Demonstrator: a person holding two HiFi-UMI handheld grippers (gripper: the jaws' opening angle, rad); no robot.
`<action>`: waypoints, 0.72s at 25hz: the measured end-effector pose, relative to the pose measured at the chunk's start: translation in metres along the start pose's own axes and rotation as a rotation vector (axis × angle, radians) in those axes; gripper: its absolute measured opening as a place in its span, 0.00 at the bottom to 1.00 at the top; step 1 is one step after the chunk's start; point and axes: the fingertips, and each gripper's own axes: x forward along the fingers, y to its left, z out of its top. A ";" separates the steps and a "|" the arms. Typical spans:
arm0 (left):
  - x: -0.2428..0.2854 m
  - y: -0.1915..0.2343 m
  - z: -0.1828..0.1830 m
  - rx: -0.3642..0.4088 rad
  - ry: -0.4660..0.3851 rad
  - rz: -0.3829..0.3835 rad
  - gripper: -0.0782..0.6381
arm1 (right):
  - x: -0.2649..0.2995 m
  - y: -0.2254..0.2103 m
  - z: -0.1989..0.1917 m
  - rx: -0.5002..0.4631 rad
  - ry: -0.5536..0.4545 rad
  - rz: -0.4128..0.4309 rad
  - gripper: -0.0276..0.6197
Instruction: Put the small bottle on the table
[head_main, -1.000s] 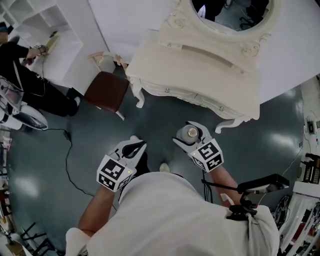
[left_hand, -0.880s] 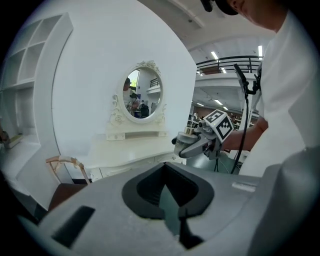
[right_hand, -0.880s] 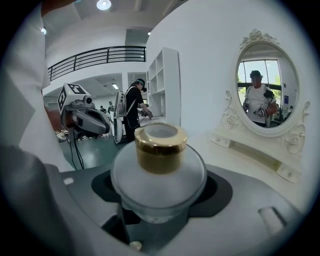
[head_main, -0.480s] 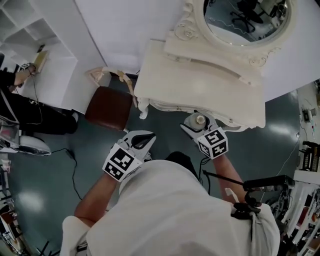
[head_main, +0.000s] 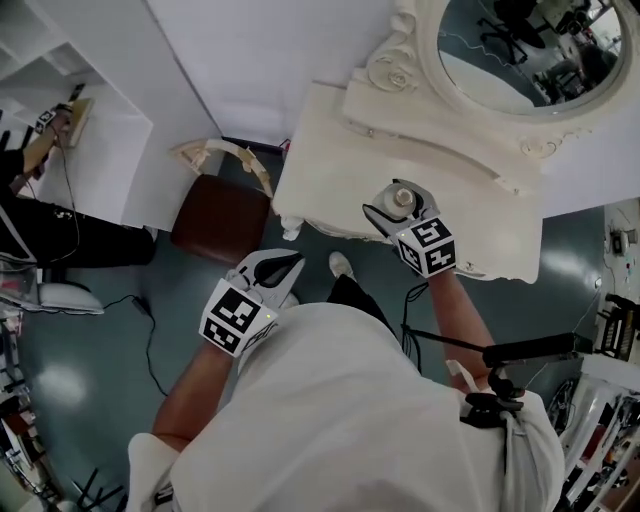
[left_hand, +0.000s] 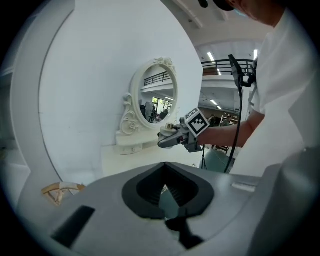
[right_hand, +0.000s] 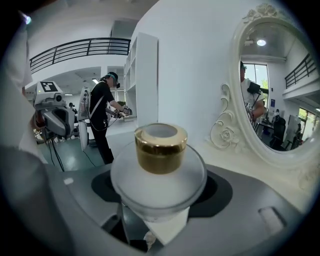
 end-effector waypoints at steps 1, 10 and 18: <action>0.006 0.007 0.007 -0.012 -0.005 0.017 0.11 | 0.010 -0.015 0.006 -0.012 0.000 0.006 0.57; 0.057 0.067 0.053 -0.078 -0.010 0.169 0.11 | 0.104 -0.129 0.040 -0.084 0.000 0.061 0.57; 0.082 0.096 0.071 -0.145 0.009 0.317 0.11 | 0.186 -0.190 0.043 -0.109 0.016 0.122 0.57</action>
